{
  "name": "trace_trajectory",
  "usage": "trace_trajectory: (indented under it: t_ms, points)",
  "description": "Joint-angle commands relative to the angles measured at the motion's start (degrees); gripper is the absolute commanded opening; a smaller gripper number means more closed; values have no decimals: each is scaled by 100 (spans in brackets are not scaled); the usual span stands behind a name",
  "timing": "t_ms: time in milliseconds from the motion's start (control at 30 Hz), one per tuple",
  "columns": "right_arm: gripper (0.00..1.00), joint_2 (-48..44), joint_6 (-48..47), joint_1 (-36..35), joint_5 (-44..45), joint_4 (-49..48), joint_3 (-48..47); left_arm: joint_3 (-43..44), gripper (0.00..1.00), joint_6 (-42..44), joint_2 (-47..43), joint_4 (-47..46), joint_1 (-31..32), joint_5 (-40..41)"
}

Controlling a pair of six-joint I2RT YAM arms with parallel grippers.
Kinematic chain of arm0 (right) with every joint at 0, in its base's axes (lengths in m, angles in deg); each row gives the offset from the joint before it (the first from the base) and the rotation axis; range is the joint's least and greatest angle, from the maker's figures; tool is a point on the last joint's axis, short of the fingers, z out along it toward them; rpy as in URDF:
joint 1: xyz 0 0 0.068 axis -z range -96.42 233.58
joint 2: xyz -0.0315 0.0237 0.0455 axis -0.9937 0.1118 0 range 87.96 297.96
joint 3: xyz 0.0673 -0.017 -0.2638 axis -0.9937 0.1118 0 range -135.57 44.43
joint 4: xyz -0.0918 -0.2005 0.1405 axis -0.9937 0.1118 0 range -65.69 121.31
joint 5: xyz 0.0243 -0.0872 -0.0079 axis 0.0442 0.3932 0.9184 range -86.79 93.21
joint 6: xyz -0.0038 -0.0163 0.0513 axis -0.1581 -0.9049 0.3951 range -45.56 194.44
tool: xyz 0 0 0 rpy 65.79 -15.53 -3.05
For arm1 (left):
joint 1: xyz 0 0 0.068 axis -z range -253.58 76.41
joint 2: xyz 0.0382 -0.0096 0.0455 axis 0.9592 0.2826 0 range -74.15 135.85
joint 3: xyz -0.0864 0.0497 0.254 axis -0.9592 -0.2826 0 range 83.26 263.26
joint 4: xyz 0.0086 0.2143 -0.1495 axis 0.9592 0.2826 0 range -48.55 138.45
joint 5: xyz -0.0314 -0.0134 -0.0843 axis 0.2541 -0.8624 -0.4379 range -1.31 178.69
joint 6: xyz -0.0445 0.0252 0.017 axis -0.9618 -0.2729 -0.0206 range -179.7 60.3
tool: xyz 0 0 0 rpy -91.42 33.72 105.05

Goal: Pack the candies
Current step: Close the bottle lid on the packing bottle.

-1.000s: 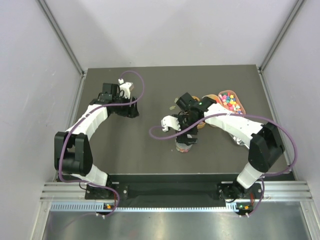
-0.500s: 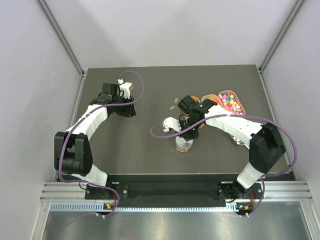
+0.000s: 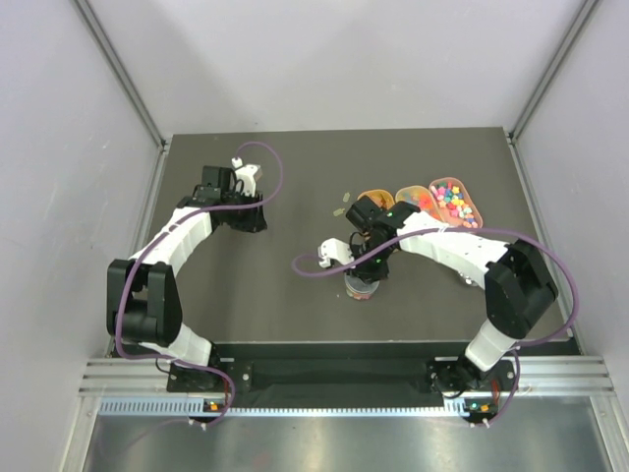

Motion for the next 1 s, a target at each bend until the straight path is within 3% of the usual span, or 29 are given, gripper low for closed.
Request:
trace_trajectory:
  t_ms: [0, 433, 633, 800, 967]
  points:
    - [0, -164, 131, -108, 132, 43, -155, 16, 39, -46, -214, -278, 1, -56]
    - [0, 284, 43, -99, 221, -88, -972, -10, 39, 33, -275, -225, 1, 5]
    - [0, 618, -19, -116, 212, -106, -430, -1, 39, 51, -266, -225, -17, 23]
    - [0, 390, -63, -116, 431, -308, -76, 34, 40, 69, -249, -208, -17, 58]
    - [0, -58, 8, -108, 529, -46, -567, 43, 40, 77, -240, -190, -34, 110]
